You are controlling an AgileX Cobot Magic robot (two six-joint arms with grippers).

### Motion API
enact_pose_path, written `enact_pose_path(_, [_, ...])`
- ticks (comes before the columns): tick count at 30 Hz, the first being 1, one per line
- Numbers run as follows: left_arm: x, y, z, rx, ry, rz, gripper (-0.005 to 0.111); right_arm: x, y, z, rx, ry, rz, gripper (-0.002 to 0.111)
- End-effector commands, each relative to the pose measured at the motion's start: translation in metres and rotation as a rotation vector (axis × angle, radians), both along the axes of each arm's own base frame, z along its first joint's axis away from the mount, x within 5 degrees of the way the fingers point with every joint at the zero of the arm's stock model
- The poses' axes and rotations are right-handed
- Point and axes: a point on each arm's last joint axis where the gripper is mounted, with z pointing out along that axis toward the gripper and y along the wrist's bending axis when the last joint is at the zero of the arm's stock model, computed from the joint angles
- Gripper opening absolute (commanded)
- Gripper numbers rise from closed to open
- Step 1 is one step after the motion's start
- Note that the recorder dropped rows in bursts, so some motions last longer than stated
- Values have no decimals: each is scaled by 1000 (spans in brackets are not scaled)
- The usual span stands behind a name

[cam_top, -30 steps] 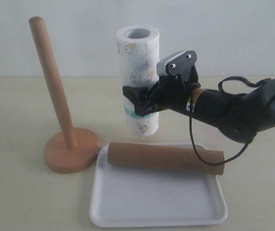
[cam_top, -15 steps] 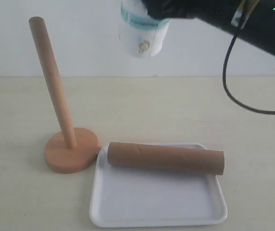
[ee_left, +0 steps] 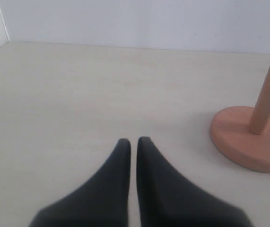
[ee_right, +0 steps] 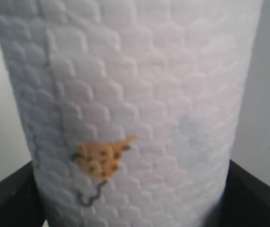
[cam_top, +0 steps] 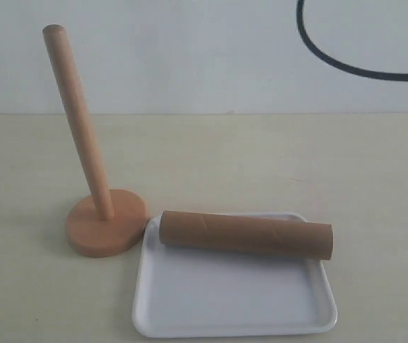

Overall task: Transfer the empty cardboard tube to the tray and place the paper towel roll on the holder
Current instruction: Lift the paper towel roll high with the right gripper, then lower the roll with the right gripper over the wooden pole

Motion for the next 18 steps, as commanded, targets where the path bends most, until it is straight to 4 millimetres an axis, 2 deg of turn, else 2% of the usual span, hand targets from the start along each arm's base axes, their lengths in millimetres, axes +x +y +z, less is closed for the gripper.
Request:
enact_pose_path(1, [0,0,-1,5,3,1,4,-13,29,20,11,-53,61,0])
enact_pose_path(6, [0,0,-1,5,0,1,4,-5,64,21,-6,-43,91,0])
enact_pose_path(11, [0,0,-1,5,0,1,4,11,88,5,-80,40,54,0])
enact_pose_path(18, [0,0,-1,5,0,1,4,24,103,-15,-118,74,51,0])
